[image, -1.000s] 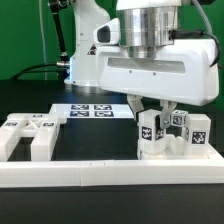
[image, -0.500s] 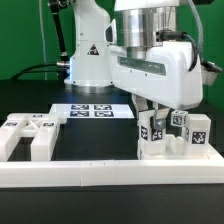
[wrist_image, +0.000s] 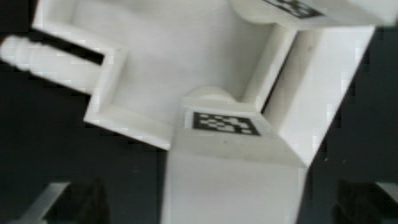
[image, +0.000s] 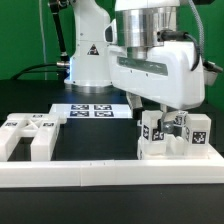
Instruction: Assemble chair
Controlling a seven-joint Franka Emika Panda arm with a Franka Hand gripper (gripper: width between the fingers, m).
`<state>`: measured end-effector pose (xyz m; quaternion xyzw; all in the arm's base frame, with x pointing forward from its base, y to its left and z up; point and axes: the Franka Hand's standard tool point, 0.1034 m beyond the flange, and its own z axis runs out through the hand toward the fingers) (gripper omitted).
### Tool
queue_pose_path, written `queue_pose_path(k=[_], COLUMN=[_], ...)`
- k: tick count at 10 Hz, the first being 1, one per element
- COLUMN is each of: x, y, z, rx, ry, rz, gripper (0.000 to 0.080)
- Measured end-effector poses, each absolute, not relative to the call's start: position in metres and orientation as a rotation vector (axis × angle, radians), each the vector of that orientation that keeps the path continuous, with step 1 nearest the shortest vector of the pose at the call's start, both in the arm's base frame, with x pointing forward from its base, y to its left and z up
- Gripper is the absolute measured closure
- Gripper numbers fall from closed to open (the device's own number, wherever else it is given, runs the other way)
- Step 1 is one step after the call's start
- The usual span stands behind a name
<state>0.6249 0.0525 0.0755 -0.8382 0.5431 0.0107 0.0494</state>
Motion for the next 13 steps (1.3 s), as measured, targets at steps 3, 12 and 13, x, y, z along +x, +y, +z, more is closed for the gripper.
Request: queue_pose_path(k=[3, 12, 13], x=[0.6243, 0.6245, 0.6245], y=[0.0567, 0.0515, 0.0488], z=[0.0753, 0.0755, 0.0743], rx=[-2.824, -3.088, -3.091], ry=[1.127, 0.045, -0.098], rz=[0.002, -0.048, -0.047], gripper=[0.0151, 0.0151, 0.0151])
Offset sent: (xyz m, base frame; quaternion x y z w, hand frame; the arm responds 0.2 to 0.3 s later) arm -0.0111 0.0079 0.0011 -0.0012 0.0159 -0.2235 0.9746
